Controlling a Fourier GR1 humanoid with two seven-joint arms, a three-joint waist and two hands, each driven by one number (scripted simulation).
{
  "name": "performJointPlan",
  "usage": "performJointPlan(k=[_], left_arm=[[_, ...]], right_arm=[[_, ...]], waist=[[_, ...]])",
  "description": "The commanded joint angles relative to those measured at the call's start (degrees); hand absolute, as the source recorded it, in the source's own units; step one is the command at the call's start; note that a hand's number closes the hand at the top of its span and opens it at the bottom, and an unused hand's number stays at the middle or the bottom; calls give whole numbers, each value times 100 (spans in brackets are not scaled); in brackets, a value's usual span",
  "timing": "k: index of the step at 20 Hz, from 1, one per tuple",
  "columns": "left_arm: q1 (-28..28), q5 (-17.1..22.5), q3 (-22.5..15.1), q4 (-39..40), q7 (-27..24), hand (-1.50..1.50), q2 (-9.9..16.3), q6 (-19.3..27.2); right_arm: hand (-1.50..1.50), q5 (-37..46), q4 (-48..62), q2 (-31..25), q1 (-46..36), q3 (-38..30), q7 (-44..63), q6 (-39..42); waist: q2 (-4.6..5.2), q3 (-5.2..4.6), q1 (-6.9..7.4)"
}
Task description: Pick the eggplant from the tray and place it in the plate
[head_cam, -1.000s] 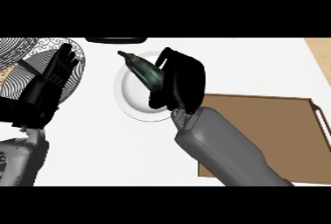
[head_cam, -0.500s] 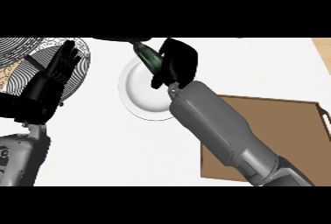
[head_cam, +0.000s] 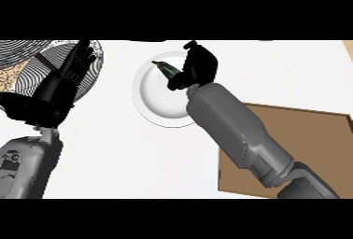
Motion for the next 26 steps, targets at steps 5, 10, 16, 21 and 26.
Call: performJointPlan(k=[5, 10, 16, 21, 26], left_arm=[[59, -43, -82, 128, -292, 0, -97, -109], [-88, 94, 83, 71, 74, 0, 21, -141], [209, -16, 168, -34, -30, 0, 54, -55], [305, 113, 452, 21, -7, 0, 175, -131], [492, -104, 454, 5, -138, 0, 53, -13]], right_arm=[[-150, -937, 204, 13, 75, -163, -1047, -1228], [-150, -1179, 105, 13, -14, -383, -1607, -2190], [-150, -1984, -208, 13, 219, -646, -2386, -2739], [-150, -2459, -814, 12, 1035, -775, -3212, -2895], [-150, -2500, -1549, -10, 1871, -1123, -3999, -2534]], waist=[[76, 3, 184], [-9, 7, 27], [-66, 5, -150], [-137, 6, -453], [-167, 4, -617]])
